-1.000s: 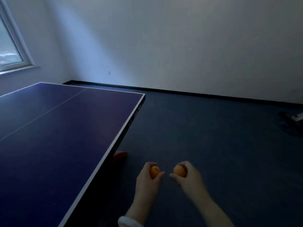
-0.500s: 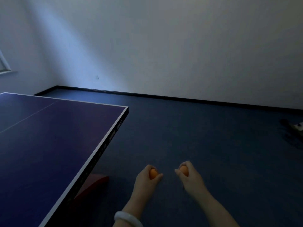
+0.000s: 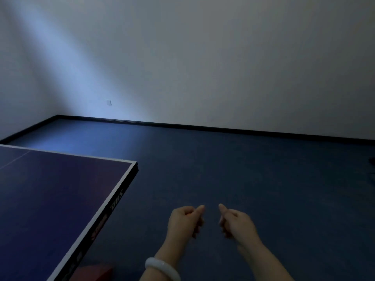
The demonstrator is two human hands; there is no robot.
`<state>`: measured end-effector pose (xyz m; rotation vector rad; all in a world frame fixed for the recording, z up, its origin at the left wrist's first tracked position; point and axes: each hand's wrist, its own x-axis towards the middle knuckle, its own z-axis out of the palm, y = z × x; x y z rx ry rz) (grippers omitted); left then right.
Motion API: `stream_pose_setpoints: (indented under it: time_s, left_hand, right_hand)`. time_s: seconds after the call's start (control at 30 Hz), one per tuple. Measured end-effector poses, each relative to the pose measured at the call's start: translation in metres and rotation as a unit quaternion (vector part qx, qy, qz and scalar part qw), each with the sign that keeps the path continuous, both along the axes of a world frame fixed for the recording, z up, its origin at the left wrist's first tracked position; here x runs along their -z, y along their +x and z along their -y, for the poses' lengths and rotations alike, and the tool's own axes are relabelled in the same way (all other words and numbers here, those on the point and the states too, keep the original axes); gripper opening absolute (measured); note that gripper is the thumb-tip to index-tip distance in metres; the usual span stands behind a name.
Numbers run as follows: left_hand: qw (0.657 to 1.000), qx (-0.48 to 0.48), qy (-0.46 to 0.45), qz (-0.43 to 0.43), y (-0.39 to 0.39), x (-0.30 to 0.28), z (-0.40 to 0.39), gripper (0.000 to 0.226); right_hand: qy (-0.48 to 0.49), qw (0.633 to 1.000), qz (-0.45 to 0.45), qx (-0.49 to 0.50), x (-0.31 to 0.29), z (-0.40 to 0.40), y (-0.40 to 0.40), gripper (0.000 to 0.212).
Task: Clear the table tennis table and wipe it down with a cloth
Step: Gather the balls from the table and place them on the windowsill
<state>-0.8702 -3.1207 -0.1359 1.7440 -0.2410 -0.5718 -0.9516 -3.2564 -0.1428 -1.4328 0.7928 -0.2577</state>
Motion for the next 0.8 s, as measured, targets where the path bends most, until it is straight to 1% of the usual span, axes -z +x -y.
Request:
stream_pose_setpoints:
  time_s: [0.07, 0.17, 0.27, 0.4, 0.5, 0.63, 0.8]
  left_hand:
    - [0.999, -0.029, -0.001, -0.015, 0.049, 0.003, 0.028, 0.043]
    - [0.996, -0.082, 0.016, -0.038, 0.122, 0.004, 0.061, 0.044]
    - [0.990, -0.137, 0.019, -0.036, 0.195, 0.003, 0.077, 0.036]
    - [0.977, -0.208, 0.021, -0.043, 0.286, 0.010, 0.084, 0.016]
    - [0.965, -0.254, 0.011, -0.058, 0.358, 0.021, 0.084, 0.009]
    - [0.963, -0.265, 0.000, -0.041, 0.480, 0.030, 0.084, 0.001]
    - [0.967, -0.254, -0.005, -0.019, 0.612, 0.019, 0.078, 0.012]
  right_hand:
    - [0.015, 1.000, -0.012, -0.010, 0.005, 0.038, 0.052, 0.051]
    - [0.003, 0.997, -0.054, -0.054, 0.005, 0.093, 0.135, 0.055]
    - [-0.021, 0.991, -0.070, -0.116, 0.002, 0.121, 0.224, 0.057]
    - [-0.039, 0.976, -0.089, -0.198, 0.007, 0.123, 0.344, 0.058]
    - [-0.048, 0.963, -0.108, -0.243, 0.015, 0.119, 0.433, 0.059]
    - [-0.068, 0.955, -0.088, -0.276, 0.017, 0.117, 0.563, 0.050]
    - [-0.091, 0.945, -0.060, -0.309, 0.007, 0.116, 0.695, 0.035]
